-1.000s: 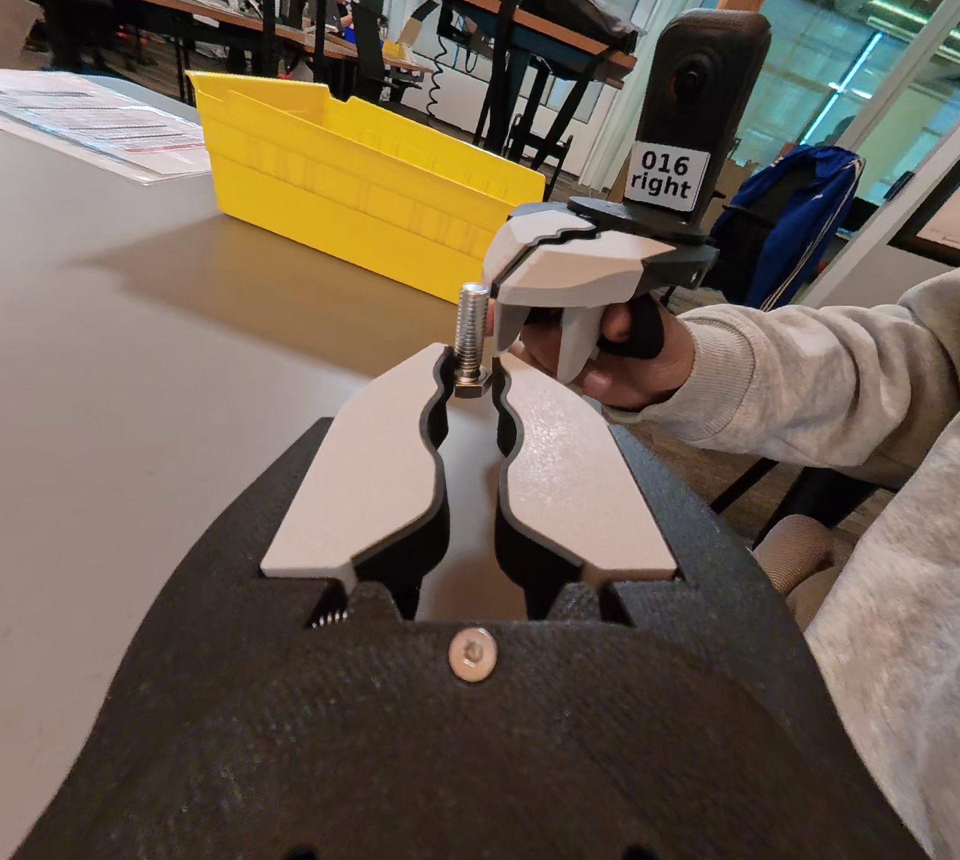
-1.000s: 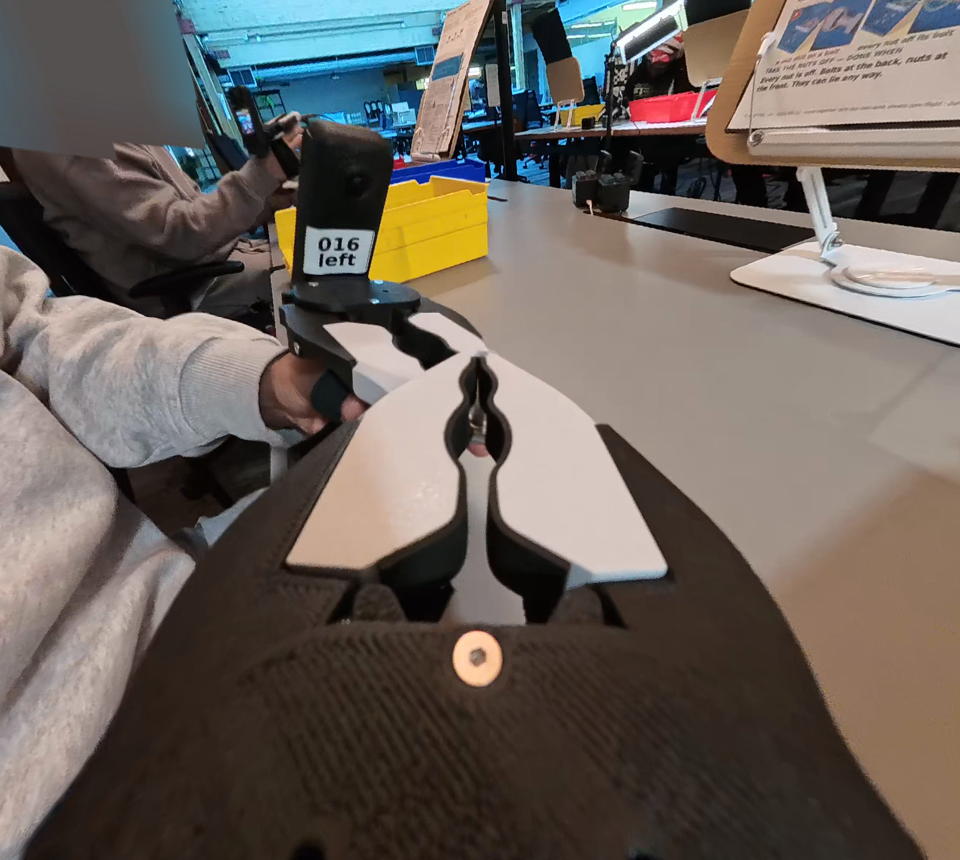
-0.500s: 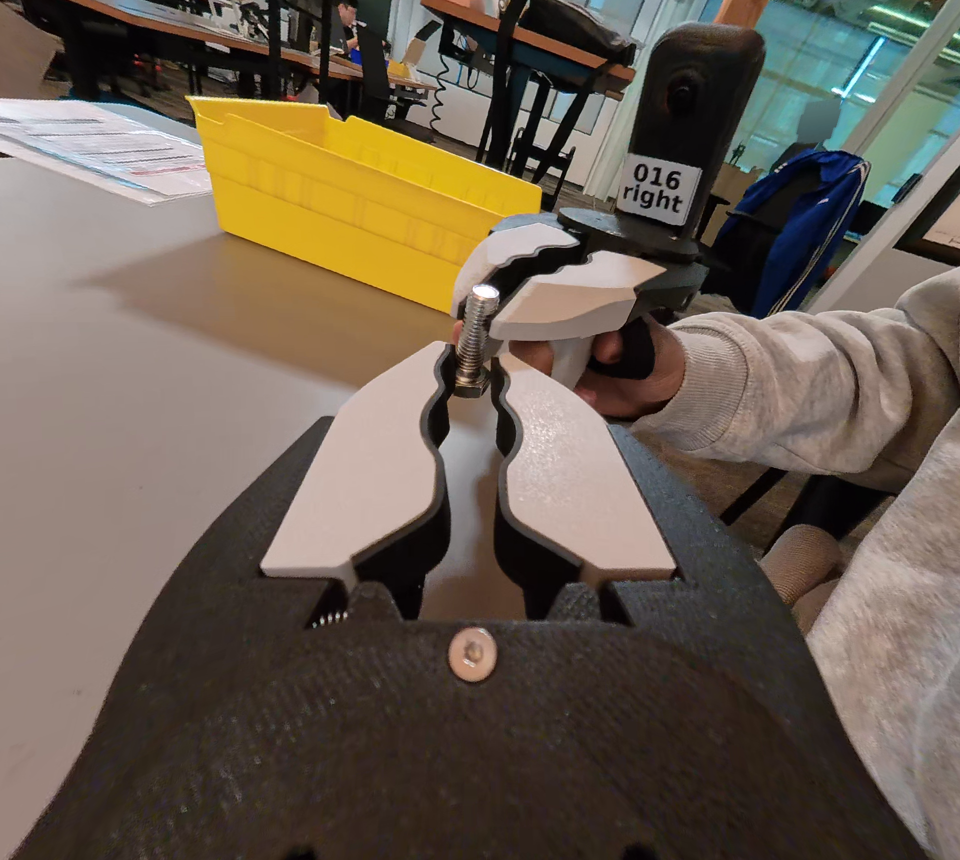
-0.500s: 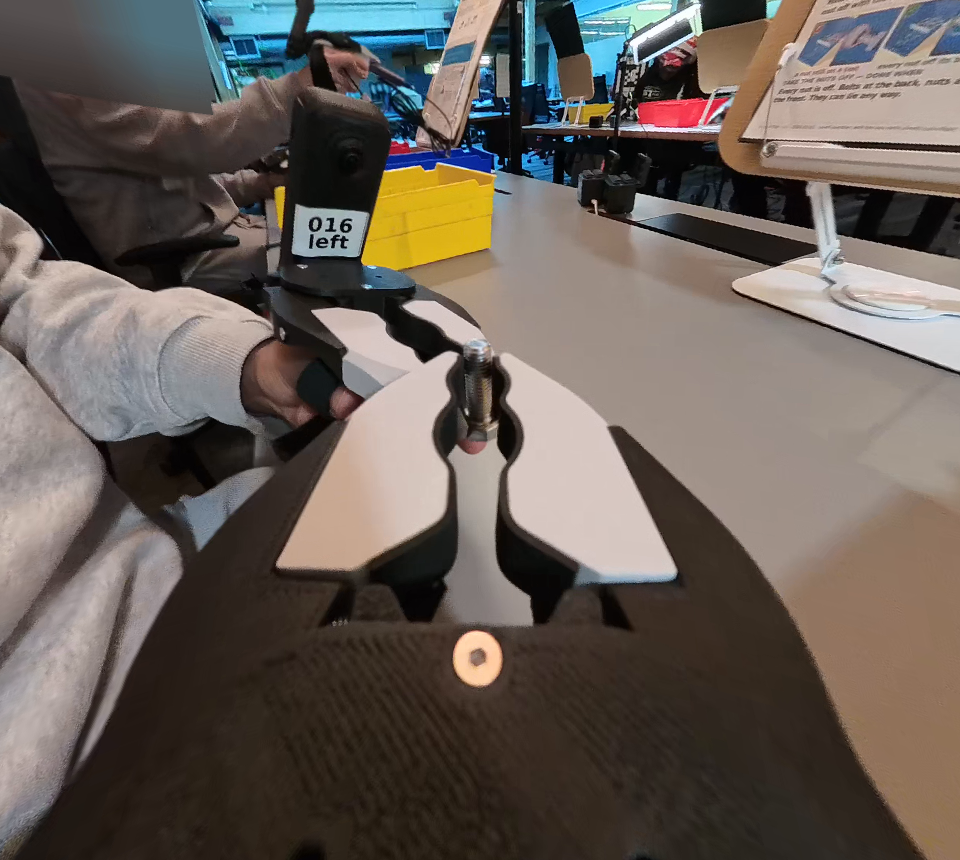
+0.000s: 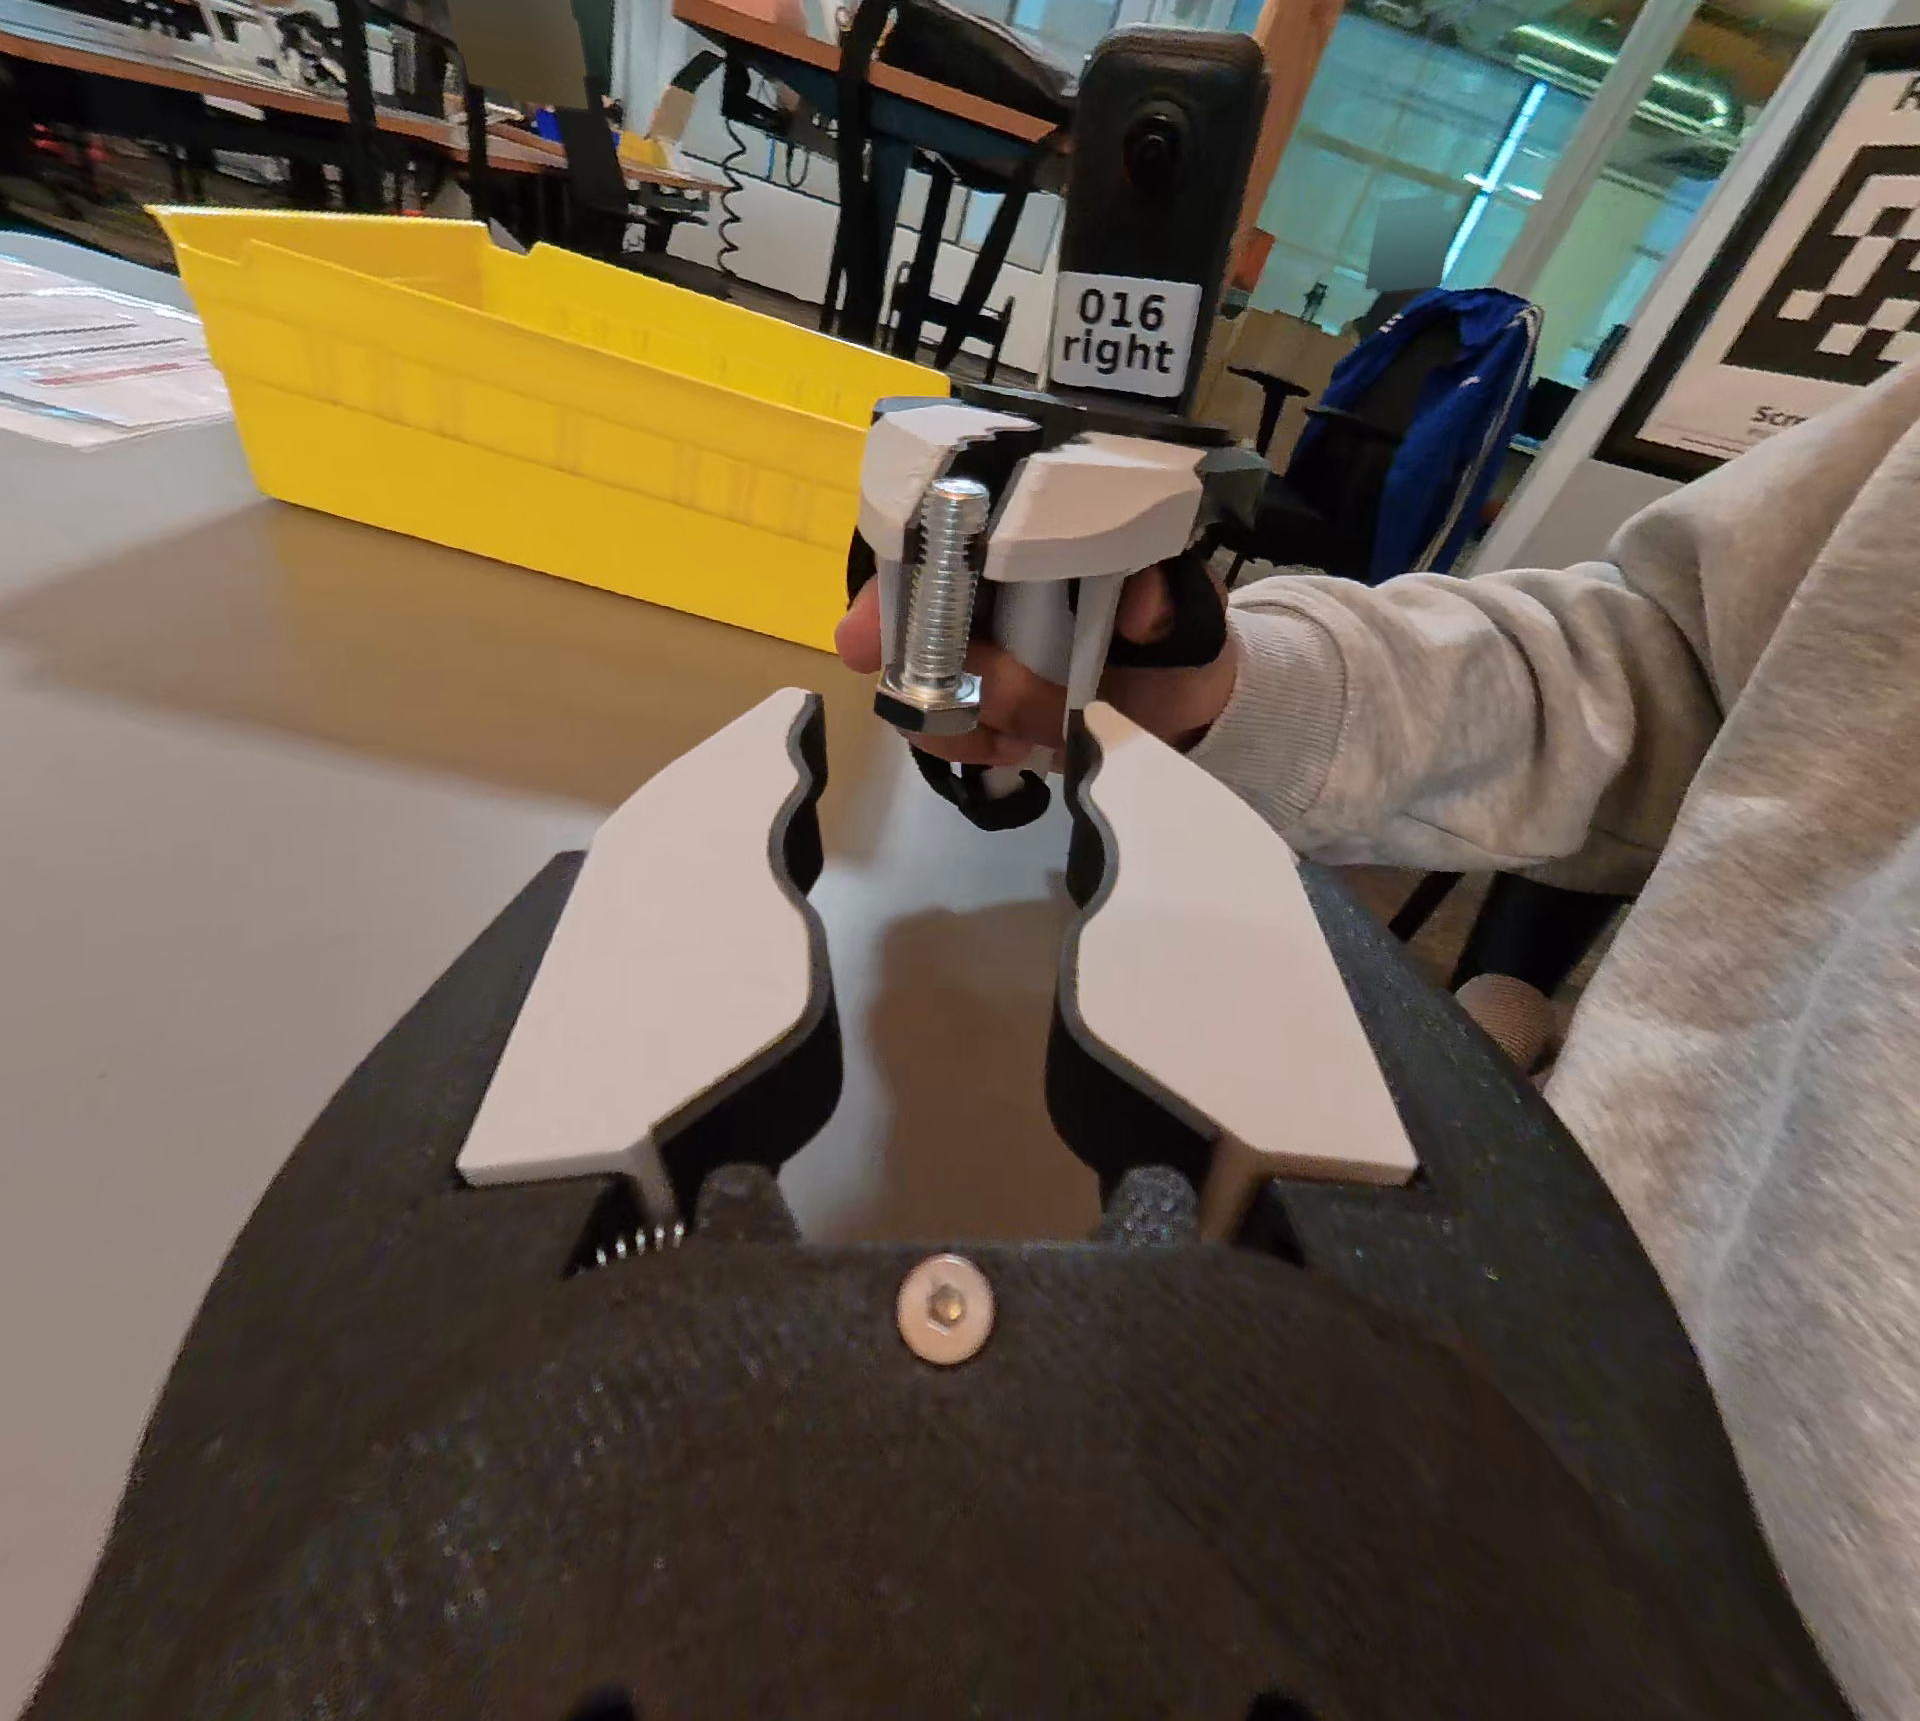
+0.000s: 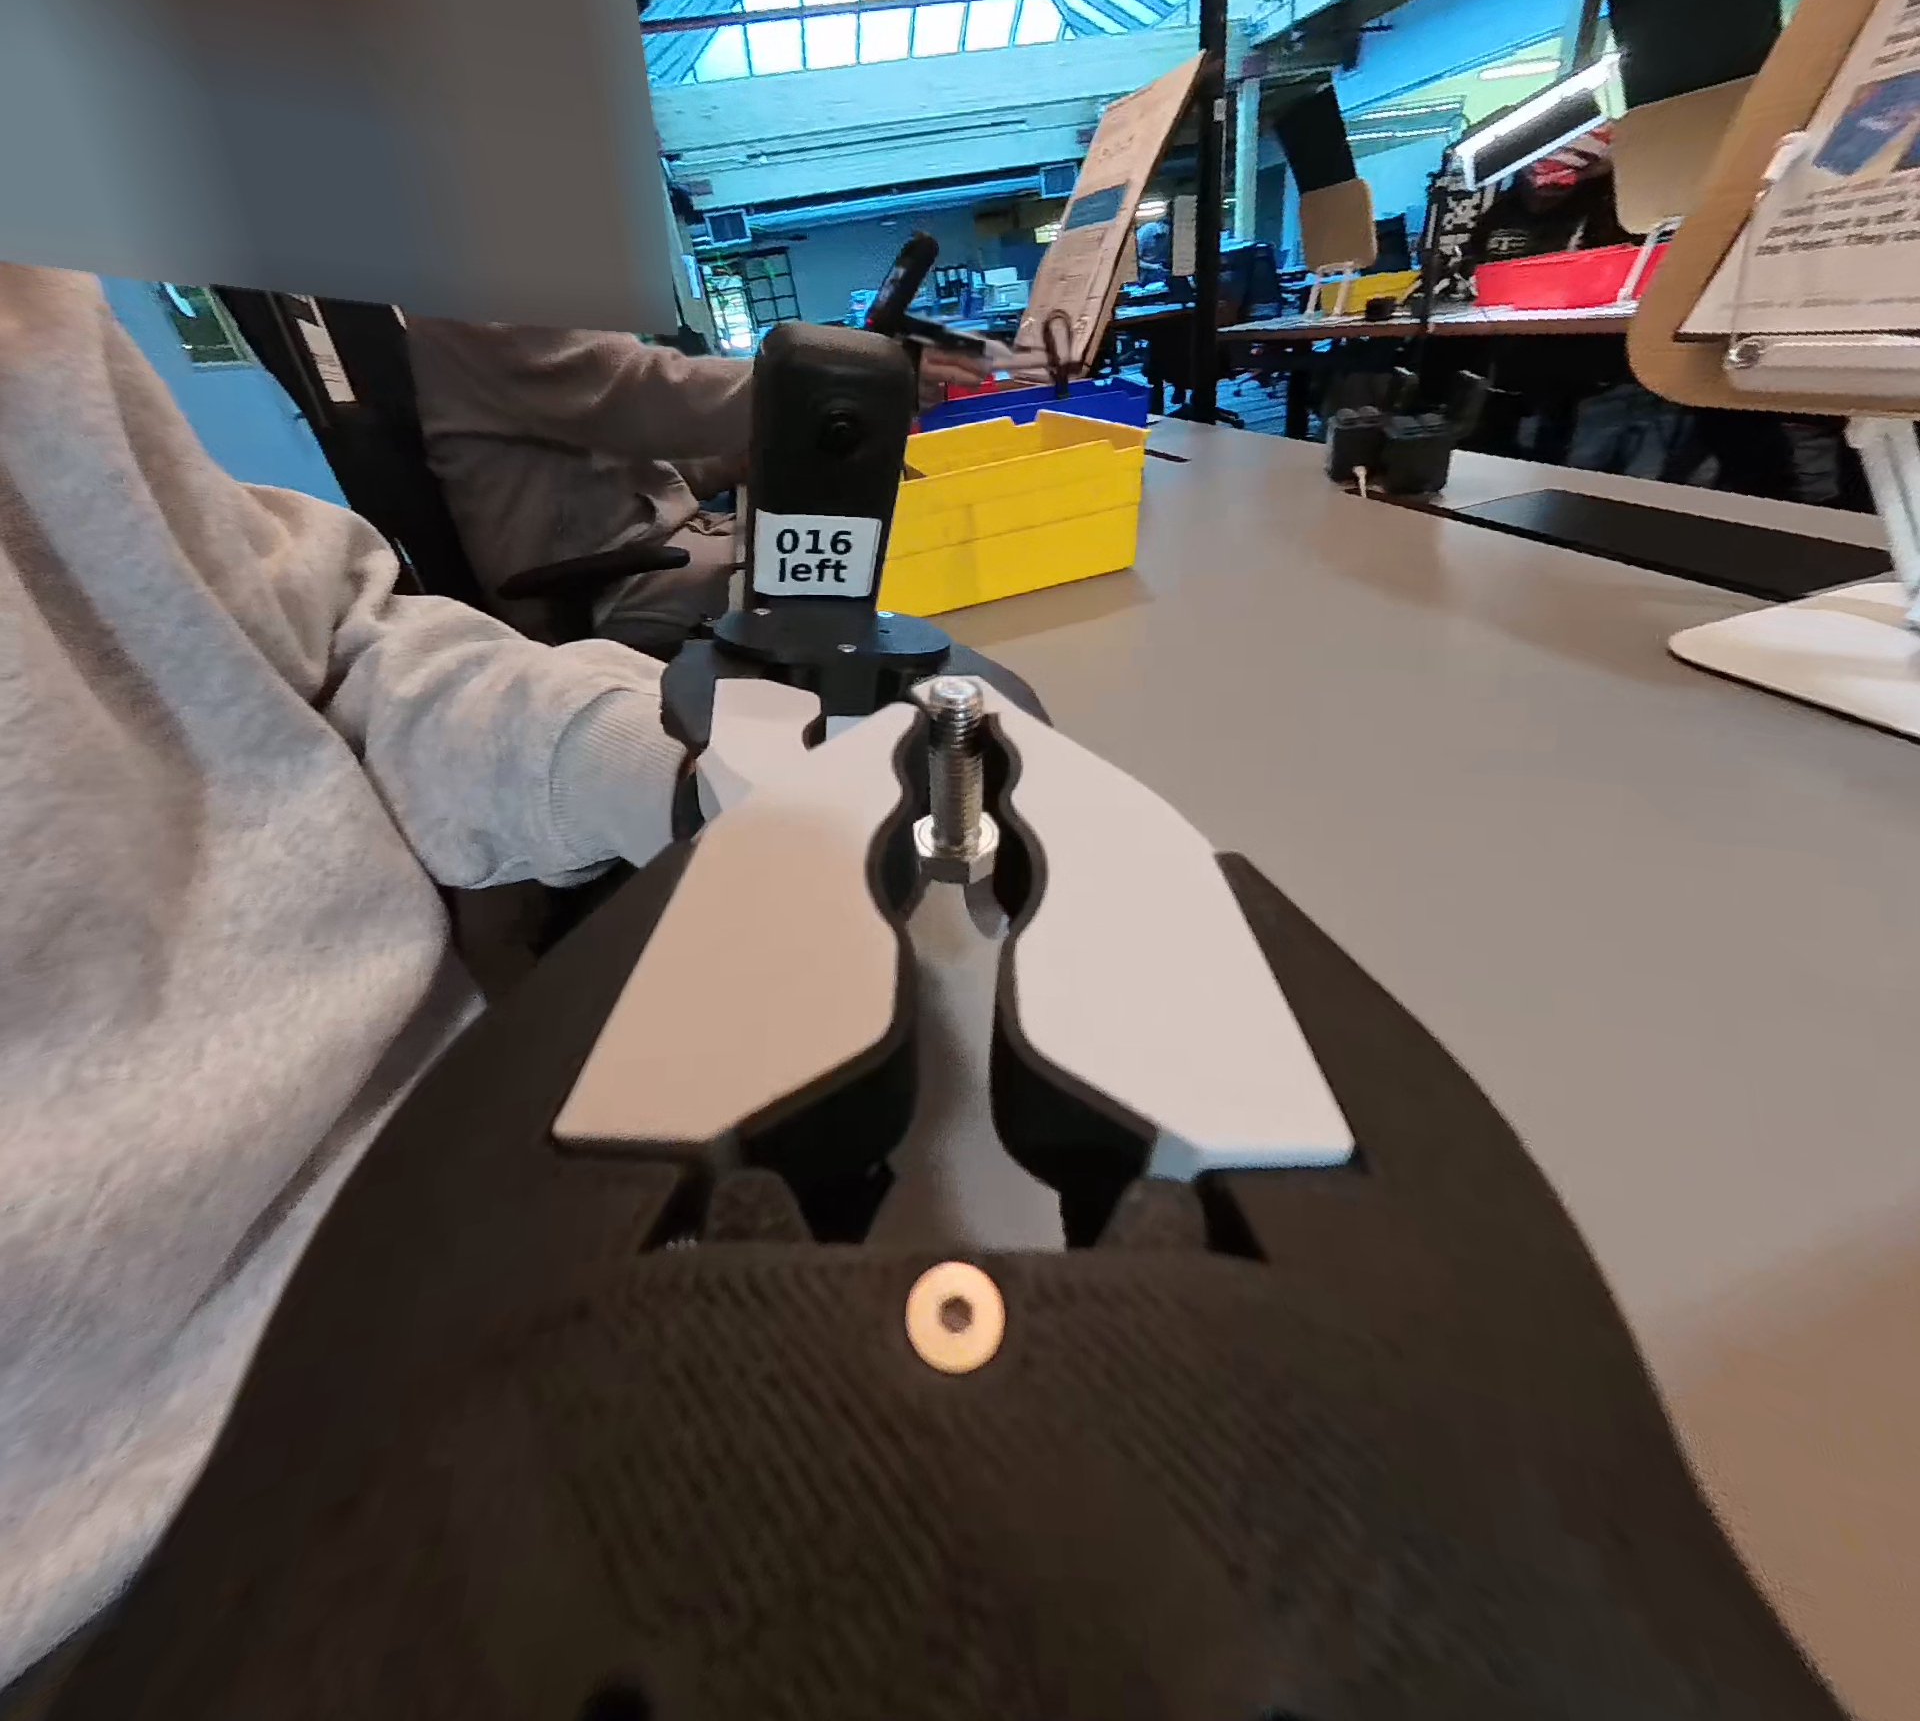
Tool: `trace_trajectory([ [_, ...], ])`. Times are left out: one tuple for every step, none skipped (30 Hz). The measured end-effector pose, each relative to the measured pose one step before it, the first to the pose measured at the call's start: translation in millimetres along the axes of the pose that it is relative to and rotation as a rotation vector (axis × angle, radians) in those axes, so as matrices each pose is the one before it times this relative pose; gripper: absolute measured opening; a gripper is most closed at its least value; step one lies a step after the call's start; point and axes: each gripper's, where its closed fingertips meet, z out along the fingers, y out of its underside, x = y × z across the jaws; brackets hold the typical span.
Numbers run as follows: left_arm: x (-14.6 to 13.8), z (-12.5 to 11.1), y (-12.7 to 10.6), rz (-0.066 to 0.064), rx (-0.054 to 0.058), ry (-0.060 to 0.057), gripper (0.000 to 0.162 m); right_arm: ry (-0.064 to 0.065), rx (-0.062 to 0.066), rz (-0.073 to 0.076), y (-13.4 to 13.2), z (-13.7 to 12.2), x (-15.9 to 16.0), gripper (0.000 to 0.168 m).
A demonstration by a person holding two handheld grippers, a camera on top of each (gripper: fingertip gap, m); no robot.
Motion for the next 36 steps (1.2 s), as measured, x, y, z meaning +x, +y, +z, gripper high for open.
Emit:
trace_trajectory([
  [2.59,-0.23,0.12,0.0038,-0.002,0.0177,0.041,-0.0117,0.004,0.0019,-0.88,-0.17,-1.52,0.009],
  [2.48,-0.17,0.31,0.0036,-0.0002,0.016,0.04,-0.0125,0.0032,0.0041,-0.79,-0.16,-1.6,0.009],
  [1.99,0.04,0.4,0.0034,-0.0002,0.0124,0.038,-0.0114,0.0025,0.0047,-0.43,-0.16,-1.28,0.01],
  [1.61,0.33,0.39,0.0047,0.0008,0.0098,0.037,-0.0122,0.0001,0.005,0.0,0.1,-1.33,0.01],
  [1.57,0.18,0.09,0.0076,0.0022,0.0082,0.037,-0.0122,-0.0038,0.0066,0.73,0.23,-1.35,0.009],
  [1.51,0.13,-0.22,0.0101,0.0036,0.0063,0.037,-0.0095,-0.0082,0.0071,1.24,0.55,-1.04,0.01],
  [1.12,0.03,-0.36,0.0076,0.0041,0.004,0.036,-0.0042,-0.0089,0.003,1.54,0.6,-0.68,0.01],
  [0.53,0.07,-0.49,0.0023,0.003,0.0019,0.035,-0.0004,-0.0062,-0.0043,1.02,0.77,-0.52,0.01],
  [0.03,0.03,-0.51,-0.0002,0.0032,-0.0003,0.034,-0.0002,-0.0053,-0.0058,0.62,0.7,-0.59,0.01],
  [-0.49,-0.2,-0.55,-0.0002,0.0046,-0.0028,0.031,-0.0003,-0.0038,-0.0055,0.22,0.69,-0.73,0.01],
  [-0.98,-0.46,-0.25,0.0009,0.0027,-0.0043,0.028,-0.0001,-0.0013,-0.0056,-0.13,0.43,-0.77,0.01],
  [-1.37,-0.55,-0.55,0.0044,0.0038,-0.0074,0.023,-0.0022,-0.0001,-0.0034,-0.24,0.38,-0.93,0.01],
  [-1.47,-0.76,-0.72,0.0045,0.0051,-0.0084,0.019,-0.0013,0.0009,-0.0017,-0.41,0.42,-0.73,0.01],
  [-0.7,-0.3,-0.09,0.0024,0.0018,-0.0025,0.019,0.0036,0.0004,-0.0038,-0.15,0.15,0.05,0.01],
  [-0.2,0.12,0.45,-0.0026,-0.0033,0.0006,0.018,0.0027,-0.0018,-0.0057,0.23,-0.02,0.09,0.01],
  [0.2,0.34,0.35,-0.0032,-0.0031,0.0025,0.018,0.0,-0.0003,-0.0015,0.15,-0.06,0.03,0.01],
  [0.19,0.24,0.2,-0.0003,-0.0008,0.0017,0.019,-0.0008,0.0024,0.0023,-0.15,-0.1,-0.06,0.01],
  [0.13,0.12,-0.04,0.0023,-0.0001,0.0006,0.019,0.0,0.0038,0.0007,-0.3,0.04,-0.05,0.01],
  [-0.43,-0.13,-0.33,0.0051,0.0016,-0.0041,0.019,0.0039,0.005,-0.0038,-0.39,0.17,0.23,0.01],
  [-0.55,-0.2,-0.53,0.0053,0.0038,-0.0042,0.019,0.0062,0.0067,-0.0074,-0.66,0.26,0.37,0.01],
  [-0.25,-0.33,-0.35,0.0019,0.0025,-0.0006,0.019,0.0094,0.0073,-0.0118,-0.74,0.2,0.81,0.011],
  [-0.57,-0.38,-0.91,-0.0037,0.0071,-0.0007,0.019,0.0143,0.0078,-0.0125,-0.83,0.14,1.62,0.017],
  [-1.04,-0.53,-1.28,-0.0073,0.0098,-0.0034,0.019,0.0157,0.0093,-0.0078,-0.94,-0.09,2.12,0.024],
  [-1.38,-0.79,-1.58,-0.0077,0.0106,-0.0043,0.019,0.01,0.0086,-0.0013,-0.84,-0.37,1.77,0.026],
  [-1.38,-0.91,-1.63,-0.006,0.0101,-0.0036,0.019,0.0036,0.0046,0.0046,-0.27,-0.53,1.13,0.027],
  [-1.53,-0.77,-1.15,-0.0022,0.0056,-0.0058,0.019,0.0011,0.0004,0.0073,0.4,-0.36,0.76,0.027],
  [-1.77,-0.76,-0.59,0.0026,0.0024,-0.0092,0.019,0.0004,0.0003,0.006,0.26,-0.14,0.46,0.027],
  [-1.03,-0.49,-0.21,0.0031,0.0002,-0.0053,0.019,0.0003,0.0004,0.0032,0.3,0.04,0.27,0.027],
  [-0.28,-0.15,0.1,0.0003,-0.0004,-0.0004,0.019,0.0003,-0.0012,0.0004,0.51,0.25,-0.09,0.027],
  [-0.17,-0.06,0.05,-0.0007,0.0009,-0.0006,0.019,-0.0004,-0.0027,-0.0015,0.65,0.4,-0.26,0.026],
  [0.1,0.19,0.11,-0.001,0.0,0.0005,0.019,-0.0008,-0.0039,-0.0021,0.84,0.46,-0.43,0.026],
  [0.28,0.24,0.43,-0.0001,-0.0022,0.0018,0.019,-0.0005,-0.0043,-0.0024,0.88,0.34,-0.33,0.025],
  [0.25,0.17,0.66,0.0006,-0.0031,0.0014,0.019,-0.0005,-0.0033,-0.0022,0.63,0.33,-0.33,0.025],
  [0.06,0.26,0.66,0.0004,-0.0031,0.0006,0.019,-0.0005,-0.0021,-0.0012,0.34,0.28,-0.25,0.025],
  [-0.01,0.18,0.51,-0.0003,-0.003,0.0001,0.019,-0.0003,-0.0004,-0.0004,0.08,0.12,-0.17,0.025],
  [-0.05,0.19,0.56,-0.0004,-0.0026,0.0,0.019,0.0,0.001,-0.0001,-0.14,-0.05,-0.05,0.024],
])
